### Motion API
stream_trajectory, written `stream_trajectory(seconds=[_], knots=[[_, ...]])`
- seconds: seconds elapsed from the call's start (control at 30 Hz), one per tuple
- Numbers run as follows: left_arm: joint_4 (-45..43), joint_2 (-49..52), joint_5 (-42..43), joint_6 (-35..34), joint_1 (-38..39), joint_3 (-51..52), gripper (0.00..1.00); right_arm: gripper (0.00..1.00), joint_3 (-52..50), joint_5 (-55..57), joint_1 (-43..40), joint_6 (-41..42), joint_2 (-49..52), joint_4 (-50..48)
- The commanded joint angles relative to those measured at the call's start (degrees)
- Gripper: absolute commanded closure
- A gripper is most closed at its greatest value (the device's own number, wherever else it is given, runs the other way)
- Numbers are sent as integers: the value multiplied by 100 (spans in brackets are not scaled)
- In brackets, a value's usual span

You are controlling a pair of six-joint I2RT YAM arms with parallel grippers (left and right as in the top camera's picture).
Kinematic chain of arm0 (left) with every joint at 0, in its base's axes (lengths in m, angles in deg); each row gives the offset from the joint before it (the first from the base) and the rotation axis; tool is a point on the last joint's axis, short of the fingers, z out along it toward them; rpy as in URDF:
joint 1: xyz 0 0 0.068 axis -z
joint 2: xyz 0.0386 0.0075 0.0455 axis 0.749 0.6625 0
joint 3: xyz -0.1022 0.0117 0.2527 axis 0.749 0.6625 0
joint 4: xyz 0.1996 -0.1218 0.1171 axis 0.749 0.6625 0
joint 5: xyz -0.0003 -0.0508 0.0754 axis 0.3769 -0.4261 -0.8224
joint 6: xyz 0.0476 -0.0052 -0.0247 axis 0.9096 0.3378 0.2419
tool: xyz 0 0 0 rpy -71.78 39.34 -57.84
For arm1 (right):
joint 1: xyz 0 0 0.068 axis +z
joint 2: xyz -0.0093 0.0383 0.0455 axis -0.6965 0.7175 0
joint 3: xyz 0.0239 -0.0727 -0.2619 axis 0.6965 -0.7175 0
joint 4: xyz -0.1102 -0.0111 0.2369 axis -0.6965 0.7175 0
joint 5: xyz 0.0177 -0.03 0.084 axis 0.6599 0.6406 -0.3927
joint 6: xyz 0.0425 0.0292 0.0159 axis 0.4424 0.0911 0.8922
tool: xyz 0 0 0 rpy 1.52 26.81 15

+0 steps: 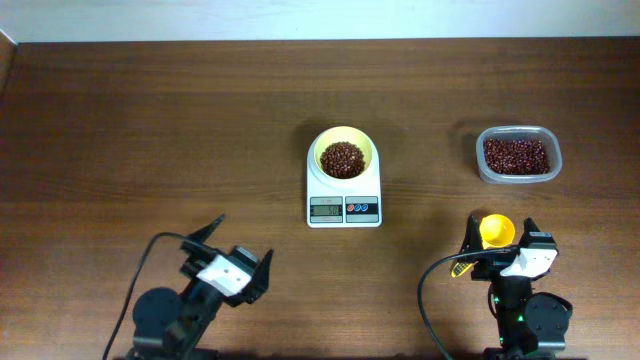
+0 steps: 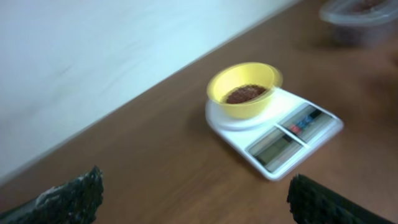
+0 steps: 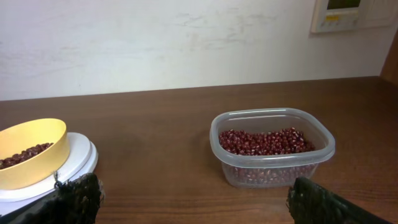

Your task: Scoop item into bowl and weigh 50g on scale

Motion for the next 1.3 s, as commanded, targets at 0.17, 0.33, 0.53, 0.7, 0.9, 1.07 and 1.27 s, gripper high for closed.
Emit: stream_trajectory(seconds=[0.17, 0.33, 0.53, 0.7, 0.9, 1.07, 1.27], knots=[[-1075, -732, -1801, -1965, -37, 669, 1, 1, -52, 70, 48, -7, -52, 7], [-2109, -901, -1644, -1967, -188, 1445, 1, 1, -52, 70, 48, -7, -50, 7], [-2647, -901, -1716, -1963, -188, 1880, 1, 1, -52, 70, 48, -7, -50, 7], [-1928, -901, -1709, -1969, -186, 1880, 1, 1, -52, 70, 48, -7, -50, 7], [-1952, -901, -1606, -2175, -122, 1880, 1, 1, -52, 70, 48, -7, -50, 7], [-1952, -901, -1652, -2203, -127, 1880, 1, 1, -52, 70, 48, -7, -50, 7], [-1952, -901, -1646, -2205, -219, 1880, 1, 1, -52, 70, 48, -7, -50, 7]])
